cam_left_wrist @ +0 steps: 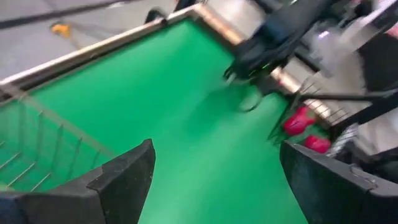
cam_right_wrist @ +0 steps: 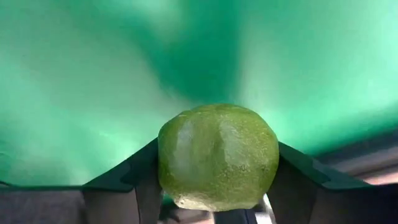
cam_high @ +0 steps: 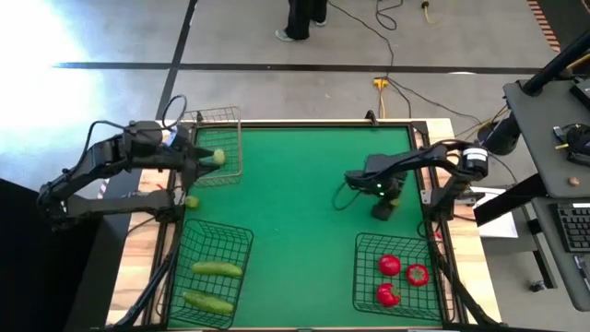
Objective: Sort produce into baskets
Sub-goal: Put the right lemon into the top left wire basket
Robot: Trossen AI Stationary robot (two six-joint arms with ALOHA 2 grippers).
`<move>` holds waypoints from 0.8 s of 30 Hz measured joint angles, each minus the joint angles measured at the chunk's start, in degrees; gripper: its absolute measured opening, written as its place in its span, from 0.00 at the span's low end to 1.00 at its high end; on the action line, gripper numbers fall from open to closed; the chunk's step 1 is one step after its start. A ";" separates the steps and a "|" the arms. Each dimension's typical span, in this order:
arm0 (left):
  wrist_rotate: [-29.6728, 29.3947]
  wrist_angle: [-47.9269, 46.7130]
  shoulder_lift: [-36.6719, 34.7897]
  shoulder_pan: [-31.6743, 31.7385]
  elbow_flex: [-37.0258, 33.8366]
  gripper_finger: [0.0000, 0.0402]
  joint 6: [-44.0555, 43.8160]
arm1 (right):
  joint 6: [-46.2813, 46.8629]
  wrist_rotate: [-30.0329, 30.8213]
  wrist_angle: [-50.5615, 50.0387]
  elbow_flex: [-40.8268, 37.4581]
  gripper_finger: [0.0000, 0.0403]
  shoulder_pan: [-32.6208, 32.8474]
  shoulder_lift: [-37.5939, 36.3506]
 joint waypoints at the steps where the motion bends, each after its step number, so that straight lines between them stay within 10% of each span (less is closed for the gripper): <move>1: -0.66 -1.25 0.31 -0.29 0.00 0.81 0.06 | 0.16 0.01 1.45 1.85 0.53 0.60 -0.18; 24: -21.65 5.42 17.74 -32.77 -6.61 0.81 -16.37 | -7.53 0.00 38.87 34.70 0.68 1.96 23.81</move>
